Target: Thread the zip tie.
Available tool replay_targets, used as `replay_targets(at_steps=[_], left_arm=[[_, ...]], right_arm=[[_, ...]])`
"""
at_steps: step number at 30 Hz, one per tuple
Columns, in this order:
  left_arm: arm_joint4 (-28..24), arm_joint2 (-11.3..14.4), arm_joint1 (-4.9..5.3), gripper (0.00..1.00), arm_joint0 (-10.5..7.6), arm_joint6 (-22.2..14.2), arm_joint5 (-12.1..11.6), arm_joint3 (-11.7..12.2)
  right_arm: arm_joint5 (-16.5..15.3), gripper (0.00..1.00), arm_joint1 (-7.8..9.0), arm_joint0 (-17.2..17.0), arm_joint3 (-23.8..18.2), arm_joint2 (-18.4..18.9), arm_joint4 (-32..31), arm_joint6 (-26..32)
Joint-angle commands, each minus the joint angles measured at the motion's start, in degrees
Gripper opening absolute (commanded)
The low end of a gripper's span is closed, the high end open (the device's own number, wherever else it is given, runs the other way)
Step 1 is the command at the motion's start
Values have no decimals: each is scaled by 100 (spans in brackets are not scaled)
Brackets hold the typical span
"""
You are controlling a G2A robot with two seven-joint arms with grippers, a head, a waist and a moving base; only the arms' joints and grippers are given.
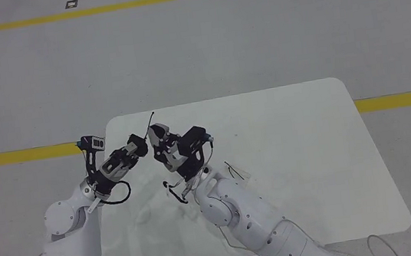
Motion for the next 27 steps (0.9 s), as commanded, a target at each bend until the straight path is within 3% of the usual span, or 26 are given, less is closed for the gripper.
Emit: replay_targets(at_steps=[1,27], left_arm=[[0,0,0,0,0,0,0,0],[0,0,0,0,0,0,0,0]], right_arm=[[-2,0,1,-6,-1,5,-21,3],[-9,0,-17,-74,-37,52,-98,-76]])
